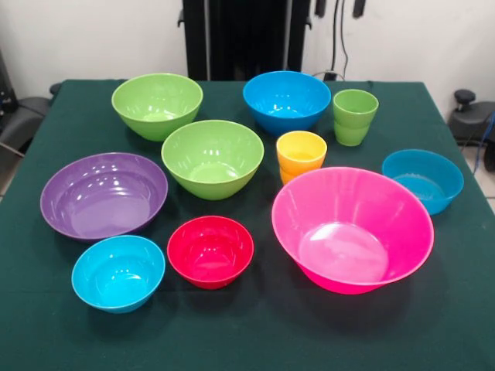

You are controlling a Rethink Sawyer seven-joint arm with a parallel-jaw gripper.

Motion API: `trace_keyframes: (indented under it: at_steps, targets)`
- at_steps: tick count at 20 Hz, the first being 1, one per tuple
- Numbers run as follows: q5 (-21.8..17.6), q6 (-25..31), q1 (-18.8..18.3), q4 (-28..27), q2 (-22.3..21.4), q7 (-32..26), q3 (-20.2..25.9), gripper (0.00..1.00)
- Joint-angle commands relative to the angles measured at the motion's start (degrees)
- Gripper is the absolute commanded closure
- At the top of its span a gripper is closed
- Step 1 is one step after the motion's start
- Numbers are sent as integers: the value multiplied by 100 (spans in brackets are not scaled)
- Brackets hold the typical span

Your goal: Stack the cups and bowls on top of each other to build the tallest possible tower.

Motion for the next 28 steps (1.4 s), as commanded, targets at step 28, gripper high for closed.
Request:
trace_keyframes:
  at_steps: [28]
  targets:
    - [-1020, -1584, -1125, -544, 2147, 410, 1193, 0]
